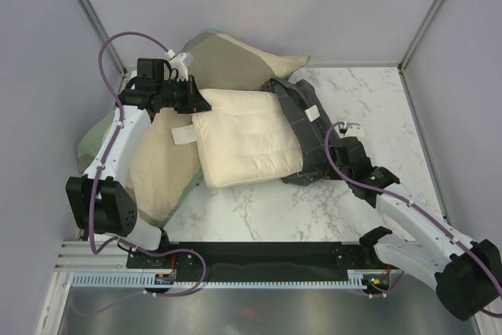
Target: Remove the pillowcase from the pillow
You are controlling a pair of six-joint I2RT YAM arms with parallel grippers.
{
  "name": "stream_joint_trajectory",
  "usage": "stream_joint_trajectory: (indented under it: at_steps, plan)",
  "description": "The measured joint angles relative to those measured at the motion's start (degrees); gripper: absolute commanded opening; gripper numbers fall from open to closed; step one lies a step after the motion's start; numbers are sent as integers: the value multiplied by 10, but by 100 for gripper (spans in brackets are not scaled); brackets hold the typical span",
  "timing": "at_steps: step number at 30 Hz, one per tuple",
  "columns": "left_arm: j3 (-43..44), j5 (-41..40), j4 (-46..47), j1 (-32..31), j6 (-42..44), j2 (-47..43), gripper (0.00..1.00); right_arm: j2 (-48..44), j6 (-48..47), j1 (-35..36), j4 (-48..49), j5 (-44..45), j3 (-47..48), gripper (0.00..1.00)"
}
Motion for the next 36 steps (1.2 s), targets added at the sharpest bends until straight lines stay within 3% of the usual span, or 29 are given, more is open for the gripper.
stream_joint_trajectory:
  at_steps: [12, 21, 22, 23, 26, 28, 29, 31, 36]
  plan:
    - [0, 10, 1, 1, 0, 0, 2, 5, -37, -57, -31, 21, 31, 0]
    - [0, -3, 1, 2, 0, -1, 5, 18, -59, -61, -32, -34, 35, 2]
    - [0, -8, 1, 2, 0, -2, 22, 19, -60, -62, -32, -41, 36, 1]
    - [0, -17, 1, -1, -1, -5, 31, 20, -61, -62, -30, -50, 36, 1]
    - [-8, -67, 2, -16, 0, -30, 40, 33, -60, -63, -13, -75, 36, 0]
    - [-16, -114, 6, -41, 5, -56, 56, 50, -58, -63, 7, -91, 35, 0]
    - [-20, -136, 12, -56, 10, -71, 70, 60, -57, -63, 20, -97, 33, 0]
    - [-27, -173, 34, -78, 17, -98, 81, 83, -54, -63, 46, -110, 27, 0]
    - [-55, -241, 113, -120, 42, -165, 94, 139, -42, -65, 98, -140, 14, 0]
